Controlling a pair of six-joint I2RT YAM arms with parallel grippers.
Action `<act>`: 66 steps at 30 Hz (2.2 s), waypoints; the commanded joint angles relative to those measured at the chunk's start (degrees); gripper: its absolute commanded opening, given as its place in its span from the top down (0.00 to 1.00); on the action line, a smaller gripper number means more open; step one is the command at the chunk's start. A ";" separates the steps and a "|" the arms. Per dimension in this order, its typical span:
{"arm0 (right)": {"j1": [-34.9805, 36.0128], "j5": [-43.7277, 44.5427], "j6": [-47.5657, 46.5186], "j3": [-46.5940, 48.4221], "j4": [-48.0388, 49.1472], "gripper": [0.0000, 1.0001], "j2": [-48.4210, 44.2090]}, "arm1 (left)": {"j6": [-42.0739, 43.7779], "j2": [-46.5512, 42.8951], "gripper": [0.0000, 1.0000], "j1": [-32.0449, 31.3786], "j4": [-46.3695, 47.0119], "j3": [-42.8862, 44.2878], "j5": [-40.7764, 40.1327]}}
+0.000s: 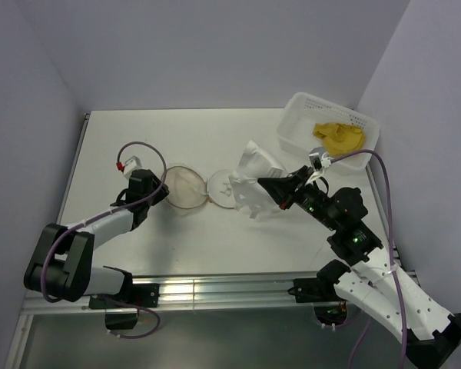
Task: Place the bra in the laundry bag and zip it closed
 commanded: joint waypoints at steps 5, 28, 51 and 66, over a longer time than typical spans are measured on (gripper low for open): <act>0.30 0.52 -0.82 2.07 2.73 1.00 1.31 | 1.61 -0.50 0.59 0.21 10.54 -3.52 3.68; 4.07 10.18 15.88 13.22 30.85 1.00 26.44 | -3.31 -16.32 1.00 -7.09 8.26 -3.78 12.63; 12.42 9.93 22.65 8.13 43.52 1.00 59.67 | -4.28 -22.31 1.00 -8.14 13.27 -9.85 13.52; 16.12 1.05 19.40 13.76 30.33 1.00 68.02 | -2.26 -19.76 1.00 -8.14 15.47 -6.16 13.52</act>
